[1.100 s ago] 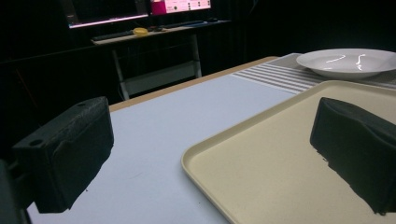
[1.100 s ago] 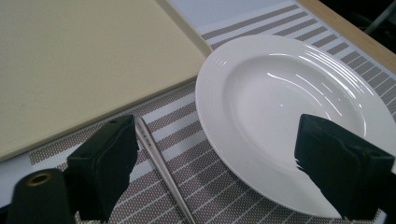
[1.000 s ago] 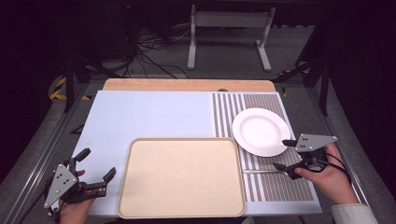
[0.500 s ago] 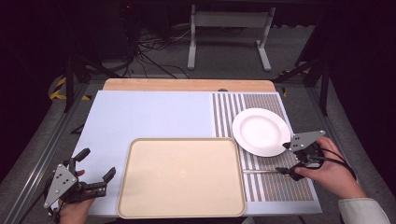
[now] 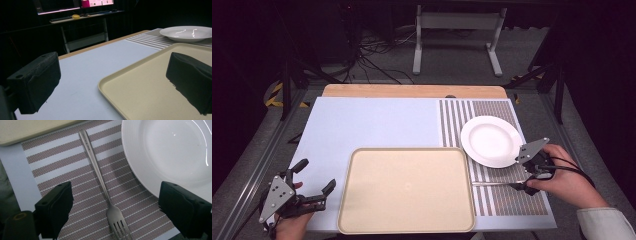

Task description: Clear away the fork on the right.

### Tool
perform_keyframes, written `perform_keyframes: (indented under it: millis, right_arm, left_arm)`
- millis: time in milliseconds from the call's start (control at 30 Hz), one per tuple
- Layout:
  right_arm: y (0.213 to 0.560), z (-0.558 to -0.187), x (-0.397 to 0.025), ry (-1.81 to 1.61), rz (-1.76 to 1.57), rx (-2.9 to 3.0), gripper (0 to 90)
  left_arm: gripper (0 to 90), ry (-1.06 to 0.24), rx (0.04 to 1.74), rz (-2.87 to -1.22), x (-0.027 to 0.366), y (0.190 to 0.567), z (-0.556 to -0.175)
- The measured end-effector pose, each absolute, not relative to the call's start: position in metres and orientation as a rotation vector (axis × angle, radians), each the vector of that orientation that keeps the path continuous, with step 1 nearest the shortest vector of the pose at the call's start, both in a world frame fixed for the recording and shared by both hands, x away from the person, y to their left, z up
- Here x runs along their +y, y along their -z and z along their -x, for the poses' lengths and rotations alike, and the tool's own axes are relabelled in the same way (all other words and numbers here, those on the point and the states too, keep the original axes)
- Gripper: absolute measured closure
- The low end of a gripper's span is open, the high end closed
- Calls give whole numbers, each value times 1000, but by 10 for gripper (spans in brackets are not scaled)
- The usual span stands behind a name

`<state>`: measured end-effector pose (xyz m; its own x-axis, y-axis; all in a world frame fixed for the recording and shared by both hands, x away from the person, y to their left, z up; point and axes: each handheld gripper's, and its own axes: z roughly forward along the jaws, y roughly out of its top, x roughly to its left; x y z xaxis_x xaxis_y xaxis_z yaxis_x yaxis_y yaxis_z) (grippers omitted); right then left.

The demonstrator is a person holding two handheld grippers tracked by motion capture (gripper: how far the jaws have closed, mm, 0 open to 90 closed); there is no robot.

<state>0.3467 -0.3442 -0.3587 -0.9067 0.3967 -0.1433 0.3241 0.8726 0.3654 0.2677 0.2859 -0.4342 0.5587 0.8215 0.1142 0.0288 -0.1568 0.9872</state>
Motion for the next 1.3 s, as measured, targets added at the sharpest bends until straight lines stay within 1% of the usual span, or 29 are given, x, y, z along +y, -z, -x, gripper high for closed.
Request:
perform_keyframes:
  millis: [233,333,400,533,767,800,1000,1233,1300]
  right_arm:
    - [365,-351,-344,-465,-533,2845,159]
    - [371,-352,-345,-476,-529,2863,225]
    - [376,-354,-346,-472,-533,2872,235]
    - [387,-357,-348,-451,-521,2921,302]
    - [399,-360,-343,-413,-492,2970,350]
    - [401,-361,-342,-403,-481,2989,368]
    - [407,-364,-340,-373,-472,3018,394]
    - [414,-365,-338,-336,-458,3048,404]
    - [415,-365,-337,-335,-445,3056,423]
  left_arm:
    - [5,-820,738,-1586,286,434,-268]
    - [5,-820,737,-1589,286,434,-268]
    - [5,-820,737,-1587,286,434,-268]
    - [5,-821,738,-1589,286,434,-268]
    - [5,-822,738,-1590,286,434,-268]
    - [5,-821,738,-1589,286,434,-268]
    - [5,-820,737,-1592,286,434,-268]
    - [5,-815,738,-1590,286,434,-268]
    - [5,-816,737,-1590,285,434,-268]
